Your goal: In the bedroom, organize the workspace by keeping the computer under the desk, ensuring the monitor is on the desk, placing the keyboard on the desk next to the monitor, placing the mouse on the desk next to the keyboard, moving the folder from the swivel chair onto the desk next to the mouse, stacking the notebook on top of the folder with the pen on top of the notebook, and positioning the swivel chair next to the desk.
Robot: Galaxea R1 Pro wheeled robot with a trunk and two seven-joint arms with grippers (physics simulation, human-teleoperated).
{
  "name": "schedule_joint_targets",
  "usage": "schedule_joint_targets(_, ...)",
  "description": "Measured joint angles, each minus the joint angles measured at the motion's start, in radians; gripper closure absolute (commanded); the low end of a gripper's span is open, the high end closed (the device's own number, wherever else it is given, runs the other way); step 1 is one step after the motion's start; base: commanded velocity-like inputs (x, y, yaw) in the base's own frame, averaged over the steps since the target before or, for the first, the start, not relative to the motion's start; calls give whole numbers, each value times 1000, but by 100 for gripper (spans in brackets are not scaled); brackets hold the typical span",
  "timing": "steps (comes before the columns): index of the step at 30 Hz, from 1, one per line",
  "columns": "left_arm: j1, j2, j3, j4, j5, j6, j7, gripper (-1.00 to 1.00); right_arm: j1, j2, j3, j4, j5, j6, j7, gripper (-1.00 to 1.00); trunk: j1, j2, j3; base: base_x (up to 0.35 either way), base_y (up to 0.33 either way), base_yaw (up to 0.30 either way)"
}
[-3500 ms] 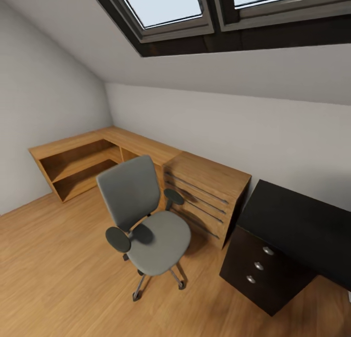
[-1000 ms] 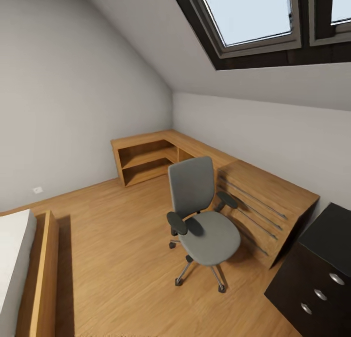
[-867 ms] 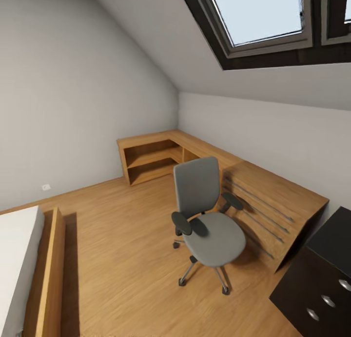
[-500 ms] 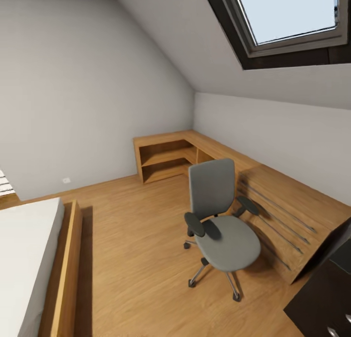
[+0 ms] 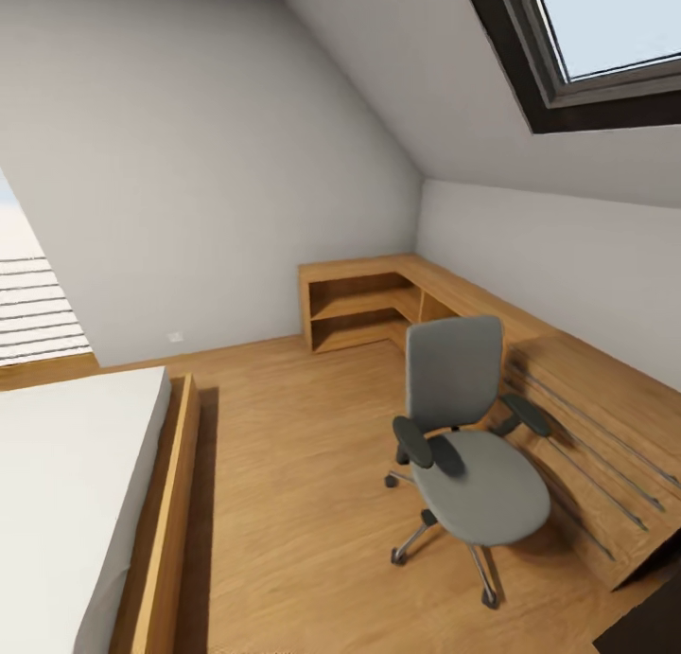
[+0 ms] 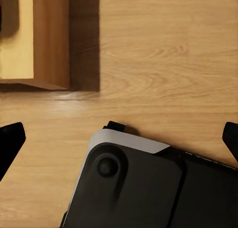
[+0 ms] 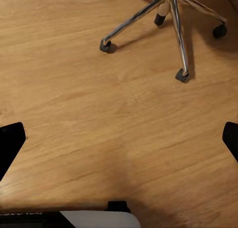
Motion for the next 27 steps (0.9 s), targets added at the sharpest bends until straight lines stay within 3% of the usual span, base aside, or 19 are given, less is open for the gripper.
schedule_joint_targets(10,0,-1,0,0,-5,0,0,-100,0,-4,2,2,4,-2,1,-100,0,0,-5,223,-59,272)
schedule_joint_targets(27,0,1,2,0,-4,0,0,-100,0,-3,4,4,4,-5,2,-100,0,0,-10,22,-8,250)
